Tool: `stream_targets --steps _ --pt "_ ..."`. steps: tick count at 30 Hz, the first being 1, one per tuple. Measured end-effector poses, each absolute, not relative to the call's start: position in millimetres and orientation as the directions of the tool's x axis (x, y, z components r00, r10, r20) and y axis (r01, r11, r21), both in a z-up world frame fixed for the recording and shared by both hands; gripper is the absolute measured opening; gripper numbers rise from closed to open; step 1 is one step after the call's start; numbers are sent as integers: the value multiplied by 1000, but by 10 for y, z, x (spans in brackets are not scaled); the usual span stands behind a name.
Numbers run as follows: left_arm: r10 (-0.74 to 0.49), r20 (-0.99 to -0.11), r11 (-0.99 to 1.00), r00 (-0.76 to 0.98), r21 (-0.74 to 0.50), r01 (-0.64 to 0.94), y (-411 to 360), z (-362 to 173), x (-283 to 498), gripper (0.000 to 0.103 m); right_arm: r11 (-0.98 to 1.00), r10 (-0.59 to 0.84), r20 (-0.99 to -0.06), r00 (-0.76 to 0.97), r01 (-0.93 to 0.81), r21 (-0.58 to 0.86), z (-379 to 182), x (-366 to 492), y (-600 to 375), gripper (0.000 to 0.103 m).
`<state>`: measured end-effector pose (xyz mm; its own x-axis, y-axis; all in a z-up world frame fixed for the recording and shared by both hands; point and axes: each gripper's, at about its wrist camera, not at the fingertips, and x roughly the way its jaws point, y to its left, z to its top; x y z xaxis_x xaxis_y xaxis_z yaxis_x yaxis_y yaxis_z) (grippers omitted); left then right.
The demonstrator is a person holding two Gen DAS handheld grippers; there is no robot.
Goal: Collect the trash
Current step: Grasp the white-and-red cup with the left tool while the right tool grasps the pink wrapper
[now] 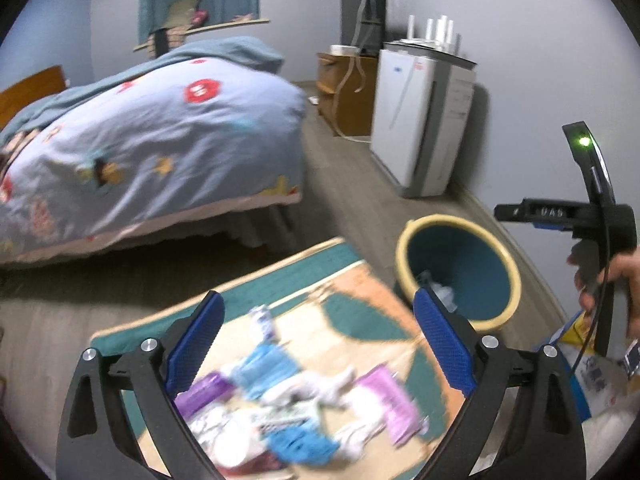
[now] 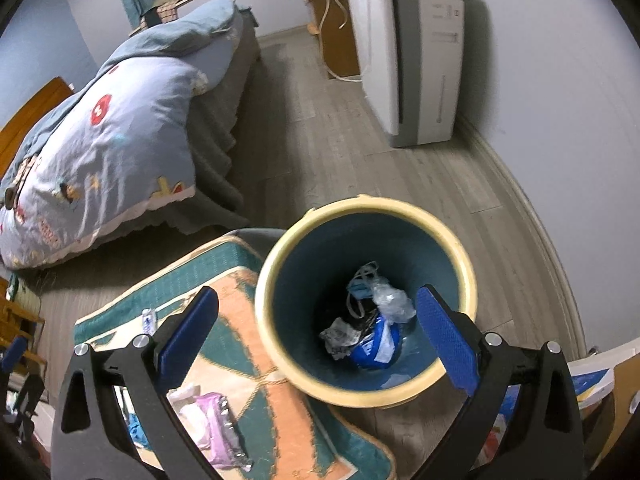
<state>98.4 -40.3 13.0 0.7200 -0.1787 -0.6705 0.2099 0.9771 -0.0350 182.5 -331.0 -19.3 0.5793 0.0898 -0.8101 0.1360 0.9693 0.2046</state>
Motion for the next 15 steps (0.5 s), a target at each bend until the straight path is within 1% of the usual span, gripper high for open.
stream_targets --steps 4,9,12,15 --pt "-137 -693 989 708 -57 136 -54 10 921 95 967 139 -816 561 102 234 -235 1801 -3090 97" --pt "-79 -719 996 690 -38 75 301 -131 898 95 965 194 -835 515 52 256 -328 1793 -2737 97" --pt "-64 -721 998 689 -52 38 511 -159 877 95 969 208 -841 499 15 248 -351 1748 -2520 97" --pt "-39 -727 999 685 -34 21 651 -228 825 95 974 208 -852 481 -25 224 -410 1649 -2328 97"
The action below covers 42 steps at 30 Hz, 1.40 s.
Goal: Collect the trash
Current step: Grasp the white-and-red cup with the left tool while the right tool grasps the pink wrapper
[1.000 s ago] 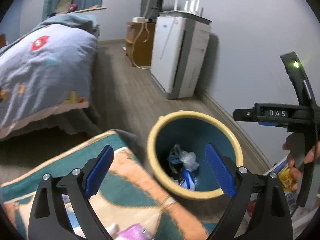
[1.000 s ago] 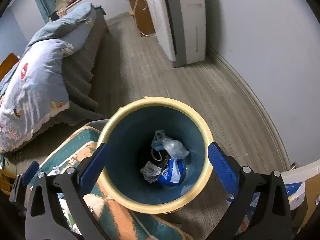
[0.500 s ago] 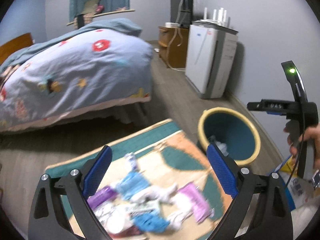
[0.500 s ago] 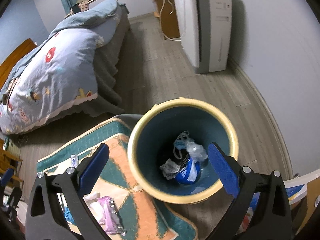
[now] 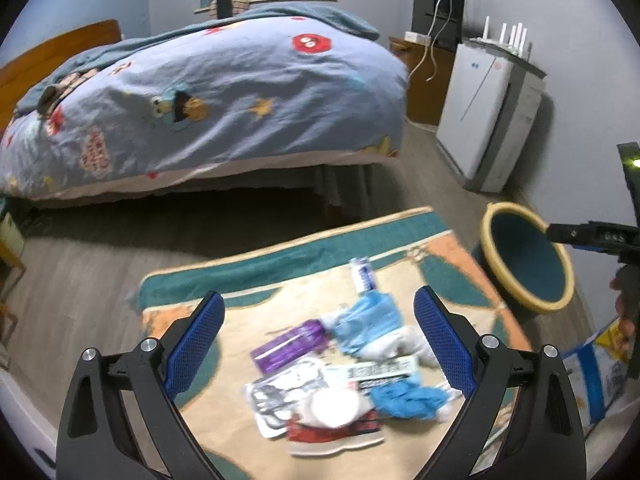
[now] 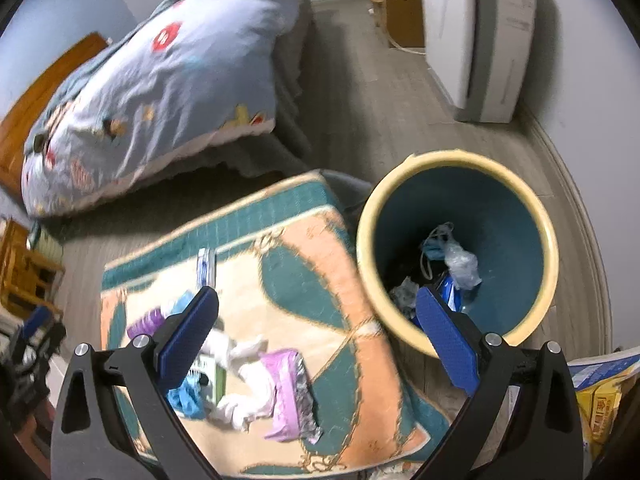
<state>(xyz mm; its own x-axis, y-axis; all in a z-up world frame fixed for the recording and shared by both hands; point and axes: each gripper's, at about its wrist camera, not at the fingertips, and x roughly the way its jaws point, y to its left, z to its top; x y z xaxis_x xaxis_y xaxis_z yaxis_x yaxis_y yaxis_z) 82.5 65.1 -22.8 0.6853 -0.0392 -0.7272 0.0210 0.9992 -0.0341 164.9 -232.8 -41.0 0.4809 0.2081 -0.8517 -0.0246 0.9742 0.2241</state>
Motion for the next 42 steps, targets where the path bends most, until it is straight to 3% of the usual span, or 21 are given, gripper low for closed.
stream_targets --steps 18,27,31,32,33,35,42 --pt "-82 -894 994 440 -41 101 636 -1154 715 93 990 139 -955 263 -2 144 -1308 1352 -1922 96" --pt "-140 -931 983 338 -90 158 486 -1374 766 73 989 124 -982 142 -100 110 -1682 1354 -1722 57" --pt "-127 -944 984 304 -81 159 457 -1462 799 59 987 115 -988 103 -128 101 -1796 1359 -1701 27" --pt "-122 -945 984 304 -75 161 455 -1461 805 51 985 121 -988 99 -133 108 -1804 1359 -1699 24" --pt "-119 -945 984 305 -70 166 452 -1452 810 37 984 126 -987 102 -139 111 -1795 1357 -1696 22" --pt "-121 -944 984 308 -72 166 458 -1419 815 37 982 122 -986 112 -156 104 -1773 1355 -1690 14" --pt "-92 -929 979 359 -19 203 397 -1243 778 36 977 176 -973 151 -149 153 -1572 1365 -1683 12"
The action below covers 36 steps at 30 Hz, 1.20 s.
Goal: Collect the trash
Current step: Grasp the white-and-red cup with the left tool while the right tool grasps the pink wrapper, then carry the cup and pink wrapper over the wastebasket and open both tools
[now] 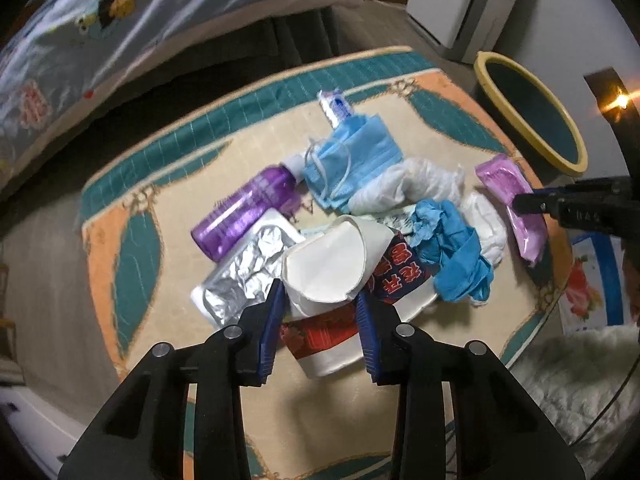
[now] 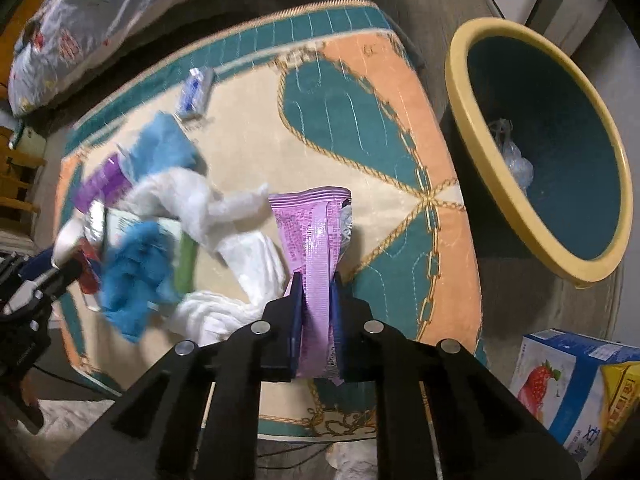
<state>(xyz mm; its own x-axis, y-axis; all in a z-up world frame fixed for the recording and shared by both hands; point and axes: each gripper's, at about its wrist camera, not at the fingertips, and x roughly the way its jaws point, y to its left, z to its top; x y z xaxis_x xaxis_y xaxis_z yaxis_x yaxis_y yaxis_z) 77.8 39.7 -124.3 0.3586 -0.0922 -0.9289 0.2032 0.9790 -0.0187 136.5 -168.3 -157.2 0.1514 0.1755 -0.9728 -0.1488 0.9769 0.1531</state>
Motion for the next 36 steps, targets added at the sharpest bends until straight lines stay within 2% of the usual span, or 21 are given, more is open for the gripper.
stream_targets --steps 8,14,21,25,28,36 --pt "-98 -861 982 499 -3 188 386 -769 790 36 966 254 -923 291 -122 227 -992 1420 -1896 12" --pt "-154 -797 981 584 -52 187 330 -438 897 36 962 273 -874 403 -141 235 -552 1471 -1983 12" --pt "-183 -761 970 623 -37 240 13 -290 1032 36 962 271 -830 488 -154 223 -235 1530 -2142 12" --pt "-207 -746 961 632 -35 273 -181 -244 1092 36 970 240 -818 523 -162 181 -163 1575 -2203 12" --pt "-202 -739 956 642 -7 293 -312 -253 1129 36 971 238 -814 530 -153 184 -175 1612 -2328 12" --pt "-234 -745 947 625 -30 320 -595 -296 1263 36 977 214 -817 536 -99 191 -245 1760 -2681 12"
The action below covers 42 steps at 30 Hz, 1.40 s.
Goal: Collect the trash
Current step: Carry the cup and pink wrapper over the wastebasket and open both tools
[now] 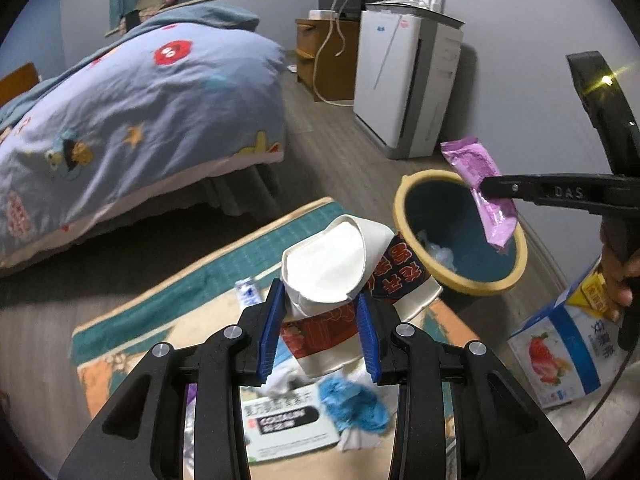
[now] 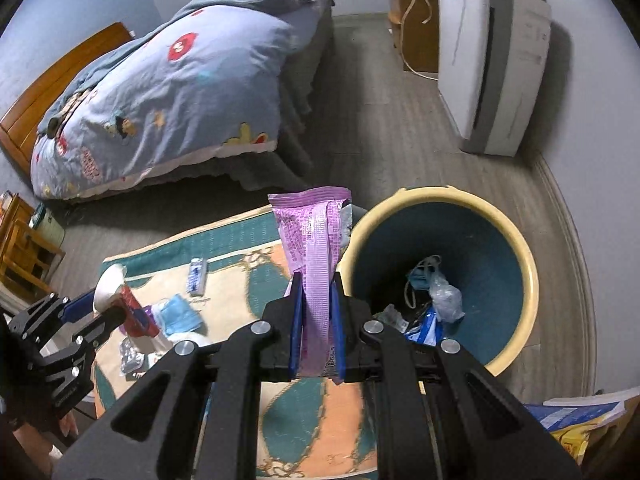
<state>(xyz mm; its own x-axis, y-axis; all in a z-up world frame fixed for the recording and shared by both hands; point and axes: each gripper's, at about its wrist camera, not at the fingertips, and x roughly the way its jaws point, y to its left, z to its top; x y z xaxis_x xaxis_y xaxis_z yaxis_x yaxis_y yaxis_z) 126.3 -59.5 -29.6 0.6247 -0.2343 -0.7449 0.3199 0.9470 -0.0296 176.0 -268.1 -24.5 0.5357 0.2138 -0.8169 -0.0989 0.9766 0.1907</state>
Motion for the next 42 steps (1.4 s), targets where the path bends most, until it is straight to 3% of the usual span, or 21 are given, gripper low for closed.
stream_targets --steps 22,35,37,39,41,42 --pt "-329 -753 891 569 -48 452 -1680 -651 1746 36 961 77 -867 492 197 196 -697 1994 -3923 12" --pt "-357 -762 867 540 -56 495 -2228 -894 2006 36 933 64 -880 470 284 220 -878 2011 -4133 13" --pt "-356 -765 867 536 -57 494 -2289 -945 2036 39 933 67 -876 477 280 224 -862 2018 -4117 13" --pt "-351 -764 869 541 -51 492 -2325 -976 2053 57 935 65 -873 484 276 222 -845 2009 -4122 16" --pt "-347 -754 873 558 -43 485 -2332 -968 2058 68 937 57 -866 496 273 218 -810 1994 -4121 30" --pt "-351 -750 874 560 -48 483 -2317 -961 2063 68 937 51 -863 502 275 215 -797 1995 -4123 33"
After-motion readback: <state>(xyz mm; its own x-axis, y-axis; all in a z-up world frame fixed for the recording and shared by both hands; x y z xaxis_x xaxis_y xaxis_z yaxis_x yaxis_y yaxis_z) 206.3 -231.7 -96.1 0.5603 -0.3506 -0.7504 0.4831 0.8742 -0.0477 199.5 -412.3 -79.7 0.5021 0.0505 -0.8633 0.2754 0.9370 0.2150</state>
